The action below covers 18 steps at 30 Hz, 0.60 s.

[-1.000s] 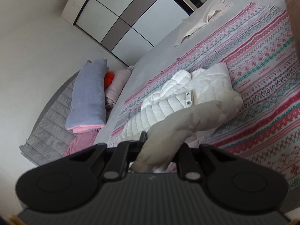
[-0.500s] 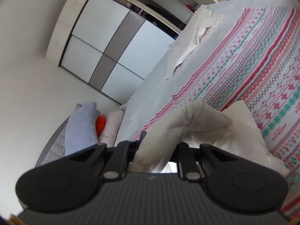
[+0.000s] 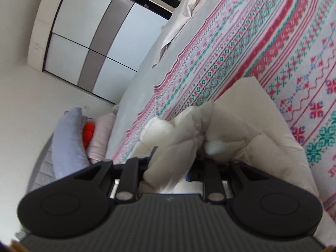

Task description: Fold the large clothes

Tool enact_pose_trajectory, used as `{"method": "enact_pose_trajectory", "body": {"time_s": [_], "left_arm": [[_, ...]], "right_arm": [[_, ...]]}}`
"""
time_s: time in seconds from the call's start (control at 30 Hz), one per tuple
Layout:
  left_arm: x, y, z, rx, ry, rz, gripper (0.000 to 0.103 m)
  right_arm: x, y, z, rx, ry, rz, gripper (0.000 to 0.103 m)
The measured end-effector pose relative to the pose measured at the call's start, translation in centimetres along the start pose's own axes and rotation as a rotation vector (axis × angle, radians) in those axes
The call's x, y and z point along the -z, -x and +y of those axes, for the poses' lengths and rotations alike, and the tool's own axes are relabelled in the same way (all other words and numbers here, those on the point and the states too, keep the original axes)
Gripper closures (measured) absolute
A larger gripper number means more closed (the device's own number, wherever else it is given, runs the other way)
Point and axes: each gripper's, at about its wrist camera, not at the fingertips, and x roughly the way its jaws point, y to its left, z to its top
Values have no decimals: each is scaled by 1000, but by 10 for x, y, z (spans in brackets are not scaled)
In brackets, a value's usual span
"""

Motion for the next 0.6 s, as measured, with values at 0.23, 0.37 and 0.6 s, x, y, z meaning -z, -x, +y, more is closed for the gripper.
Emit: {"method": "enact_pose_trajectory", "body": {"time_s": [0.23,0.37,0.6], "left_arm": [[-16,30,-13,91,75,-10,9],[-25,52,-26,50,-23,-96,3],[-30,26,-29,-254,-340,-78,3]], "right_arm": [[-12,22,0,-179,-96,-9,26],[-18,46,14,-153,-13,-110,22],[-15,57,48,212,394,-234,21]]}}
